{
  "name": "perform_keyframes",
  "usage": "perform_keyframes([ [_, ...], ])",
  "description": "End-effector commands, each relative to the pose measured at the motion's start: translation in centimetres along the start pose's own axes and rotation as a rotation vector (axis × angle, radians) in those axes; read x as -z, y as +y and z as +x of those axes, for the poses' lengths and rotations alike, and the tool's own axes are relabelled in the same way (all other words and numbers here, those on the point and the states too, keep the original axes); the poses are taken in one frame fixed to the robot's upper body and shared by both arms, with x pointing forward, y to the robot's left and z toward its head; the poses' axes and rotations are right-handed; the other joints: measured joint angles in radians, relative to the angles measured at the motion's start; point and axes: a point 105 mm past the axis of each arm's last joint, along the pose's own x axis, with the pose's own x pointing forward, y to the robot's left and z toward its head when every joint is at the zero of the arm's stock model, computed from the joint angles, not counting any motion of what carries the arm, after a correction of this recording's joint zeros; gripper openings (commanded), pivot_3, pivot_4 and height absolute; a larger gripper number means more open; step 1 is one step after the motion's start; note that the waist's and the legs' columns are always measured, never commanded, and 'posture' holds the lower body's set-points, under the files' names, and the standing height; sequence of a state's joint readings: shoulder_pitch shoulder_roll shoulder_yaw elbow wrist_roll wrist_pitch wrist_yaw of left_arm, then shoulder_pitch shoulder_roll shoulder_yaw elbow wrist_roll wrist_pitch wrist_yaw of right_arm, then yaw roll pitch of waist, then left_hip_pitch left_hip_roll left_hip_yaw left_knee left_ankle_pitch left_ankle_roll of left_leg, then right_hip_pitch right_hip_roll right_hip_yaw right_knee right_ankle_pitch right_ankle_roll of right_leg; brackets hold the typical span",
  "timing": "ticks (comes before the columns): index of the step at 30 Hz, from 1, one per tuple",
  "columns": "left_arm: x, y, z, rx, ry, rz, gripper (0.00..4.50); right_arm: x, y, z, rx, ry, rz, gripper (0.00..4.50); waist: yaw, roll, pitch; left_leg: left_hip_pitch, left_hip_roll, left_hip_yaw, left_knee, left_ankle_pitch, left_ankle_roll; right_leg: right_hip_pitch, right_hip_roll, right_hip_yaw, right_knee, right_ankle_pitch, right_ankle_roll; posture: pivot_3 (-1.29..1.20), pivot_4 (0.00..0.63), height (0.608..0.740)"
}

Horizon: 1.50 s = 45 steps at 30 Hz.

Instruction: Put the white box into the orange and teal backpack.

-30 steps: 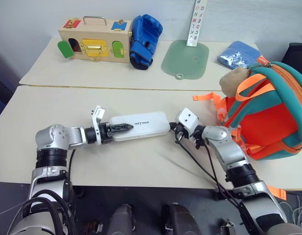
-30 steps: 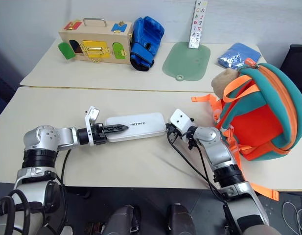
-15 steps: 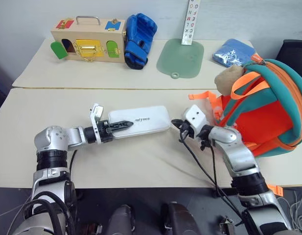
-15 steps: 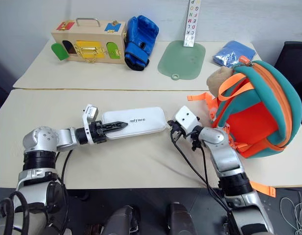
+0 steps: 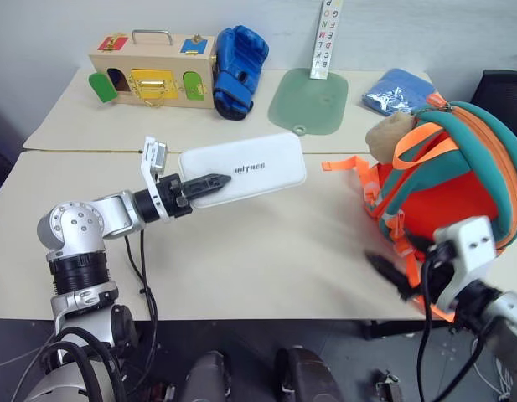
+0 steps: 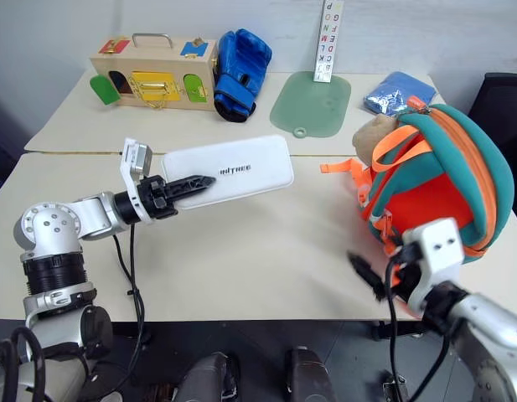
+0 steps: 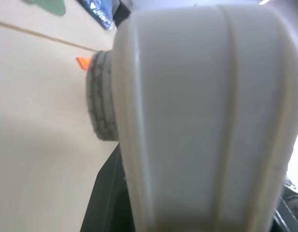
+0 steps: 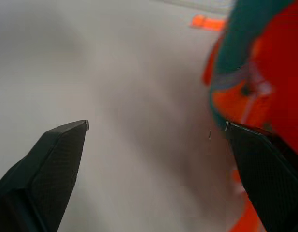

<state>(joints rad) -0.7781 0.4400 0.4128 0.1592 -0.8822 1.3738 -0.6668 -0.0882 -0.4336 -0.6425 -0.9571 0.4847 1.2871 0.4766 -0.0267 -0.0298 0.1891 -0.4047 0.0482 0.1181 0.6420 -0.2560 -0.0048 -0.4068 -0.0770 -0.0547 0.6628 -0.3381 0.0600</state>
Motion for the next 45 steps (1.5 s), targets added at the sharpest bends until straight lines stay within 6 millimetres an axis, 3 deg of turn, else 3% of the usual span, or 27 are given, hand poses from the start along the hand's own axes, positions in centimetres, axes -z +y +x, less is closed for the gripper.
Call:
perform_keyframes([
  [1, -1.2, -1.7, 0.4, 0.056, -0.027, 0.085, 1.31, -1.0, -1.3, 1.7, 0.081, -0.073, 0.104, 4.44, -0.003, 0.0, 0.0, 0.0, 0.0, 0.0, -0.002, 0.0, -0.001, 0.0, 0.0, 0.0, 0.0, 0.0, 0.0, 0.0, 0.15, 0.74],
  [5, -0.5, -1.1, 0.7, -0.011, 0.01, 0.143, 1.31, -1.7, -2.1, 5.2, 0.096, -0.156, 0.298, 4.44, -0.003, 0.0, 0.0, -0.001, -0.001, 0.002, -0.006, 0.003, -0.002, -0.004, 0.001, 0.001, 0.0, 0.0, 0.0, 0.0, 0.15, 0.74],
  [9, -0.9, -1.3, 0.4, -0.022, -0.007, 0.174, 1.31, -1.9, -3.9, 8.0, 0.171, -0.198, 0.326, 4.28, -0.002, 0.0, 0.0, -0.001, -0.001, 0.003, -0.006, 0.004, 0.0, -0.004, 0.0, 0.002, -0.001, 0.0, 0.0, 0.0, 0.15, 0.74],
  [12, -1.4, -1.4, 0.0, -0.04, -0.027, 0.195, 1.31, -2.0, -3.9, 8.8, 0.155, -0.222, 0.256, 3.49, -0.002, 0.0, 0.0, -0.001, -0.001, 0.003, -0.007, 0.004, 0.0, -0.004, 0.0, 0.002, -0.001, 0.0, 0.0, 0.0, 0.15, 0.74],
  [18, -3.0, -1.5, -1.6, -0.094, -0.095, 0.227, 1.31, -2.9, -2.3, 9.2, 0.0, -0.288, 0.173, 1.33, -0.005, 0.0, 0.0, 0.0, -0.001, 0.004, -0.007, 0.004, -0.001, -0.004, 0.001, 0.002, -0.001, 0.0, 0.0, 0.0, 0.15, 0.74],
  [22, -4.1, -1.3, -2.7, -0.137, -0.137, 0.256, 1.31, -4.4, 0.4, 8.3, -0.257, -0.321, 0.145, 0.02, -0.005, 0.0, 0.0, 0.0, -0.001, 0.004, -0.008, 0.005, -0.001, -0.004, 0.001, 0.002, -0.001, 0.0, 0.0, 0.0, 0.15, 0.74],
  [27, -5.8, -1.9, -4.0, -0.159, -0.172, 0.311, 1.31, -7.0, 5.3, 4.2, -0.812, -0.275, 0.129, 0.01, -0.003, 0.0, 0.001, 0.0, 0.0, 0.003, -0.009, 0.004, -0.001, -0.004, 0.001, 0.002, -0.001, 0.0, 0.0, 0.0, 0.15, 0.74],
  [31, -6.9, -2.9, -4.5, -0.136, -0.18, 0.371, 1.31, -8.7, 7.1, 0.7, -1.12, -0.218, 0.061, 0.01, -0.005, 0.0, 0.003, 0.0, 0.0, 0.003, -0.009, 0.004, -0.001, -0.004, 0.001, 0.002, -0.002, 0.0, 0.0, 0.0, 0.15, 0.74],
  [35, -7.4, -4.2, -4.5, -0.084, -0.175, 0.415, 1.31, -9.1, 7.9, -2.5, -1.341, -0.126, 0.03, 0.01, 0.0, -0.001, 0.003, 0.0, 0.0, 0.002, -0.01, 0.004, -0.001, -0.004, 0.001, 0.001, -0.004, 0.0, 0.0, 0.0, 0.15, 0.74],
  [37, -7.2, -5.4, -4.2, -0.021, -0.164, 0.441, 1.31, -9.0, 7.9, -3.5, -1.407, -0.072, 0.016, 0.01, 0.001, -0.001, 0.003, -0.001, -0.001, 0.002, -0.01, 0.004, 0.0, -0.004, 0.0, 0.001, -0.004, 0.0, 0.0, 0.0, 0.15, 0.74],
  [43, -4.4, -8.5, -3.1, 0.168, -0.037, 0.495, 1.31, -4.5, 7.1, -3.2, -1.366, 0.112, -0.086, 0.01, 0.003, -0.005, 0.005, -0.002, -0.001, 0.002, -0.009, 0.003, 0.002, -0.002, -0.001, 0.001, -0.006, 0.0, 0.001, 0.0, 0.15, 0.74],
  [45, -3.8, -9.4, -2.9, 0.222, -0.007, 0.513, 1.31, -4.0, 6.8, -2.8, -1.343, 0.118, -0.071, 0.01, 0.003, -0.005, 0.005, -0.001, -0.001, 0.003, -0.008, 0.003, 0.001, -0.002, -0.001, 0.001, -0.006, 0.0, 0.001, 0.0, 0.15, 0.74],
])
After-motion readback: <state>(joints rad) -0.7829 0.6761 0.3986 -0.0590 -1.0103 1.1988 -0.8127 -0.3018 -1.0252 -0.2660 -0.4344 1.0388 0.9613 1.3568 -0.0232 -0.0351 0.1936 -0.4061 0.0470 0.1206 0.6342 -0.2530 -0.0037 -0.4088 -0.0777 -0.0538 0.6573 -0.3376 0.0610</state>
